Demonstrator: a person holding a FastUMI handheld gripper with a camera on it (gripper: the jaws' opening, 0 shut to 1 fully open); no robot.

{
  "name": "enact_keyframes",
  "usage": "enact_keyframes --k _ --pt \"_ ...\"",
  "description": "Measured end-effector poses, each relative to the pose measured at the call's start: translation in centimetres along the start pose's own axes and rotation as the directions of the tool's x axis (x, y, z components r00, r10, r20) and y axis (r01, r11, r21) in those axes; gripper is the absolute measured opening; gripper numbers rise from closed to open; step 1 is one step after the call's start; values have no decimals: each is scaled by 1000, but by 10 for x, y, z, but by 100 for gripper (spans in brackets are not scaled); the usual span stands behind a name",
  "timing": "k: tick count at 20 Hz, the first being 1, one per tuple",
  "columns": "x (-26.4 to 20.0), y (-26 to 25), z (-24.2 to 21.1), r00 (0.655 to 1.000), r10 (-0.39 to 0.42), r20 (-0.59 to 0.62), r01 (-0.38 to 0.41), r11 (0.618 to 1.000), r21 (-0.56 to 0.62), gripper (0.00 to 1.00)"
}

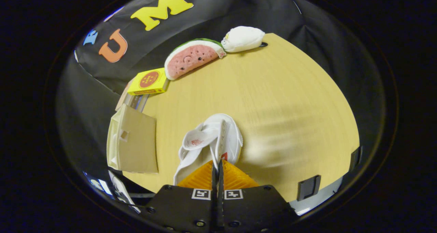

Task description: Open the storage box then place both shoes into the box .Put the left shoe in first, then the right shoe, with the right side of both shoes facing outward in a uniform manner.

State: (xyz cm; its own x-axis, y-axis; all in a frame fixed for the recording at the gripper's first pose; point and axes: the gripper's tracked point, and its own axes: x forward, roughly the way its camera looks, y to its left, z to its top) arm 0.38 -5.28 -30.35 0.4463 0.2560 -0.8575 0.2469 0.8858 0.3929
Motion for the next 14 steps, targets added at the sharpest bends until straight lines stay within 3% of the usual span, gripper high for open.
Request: enact_keyframes --k 14 --pt "-41 228 23 976 196 96 -196 981 -18 0"
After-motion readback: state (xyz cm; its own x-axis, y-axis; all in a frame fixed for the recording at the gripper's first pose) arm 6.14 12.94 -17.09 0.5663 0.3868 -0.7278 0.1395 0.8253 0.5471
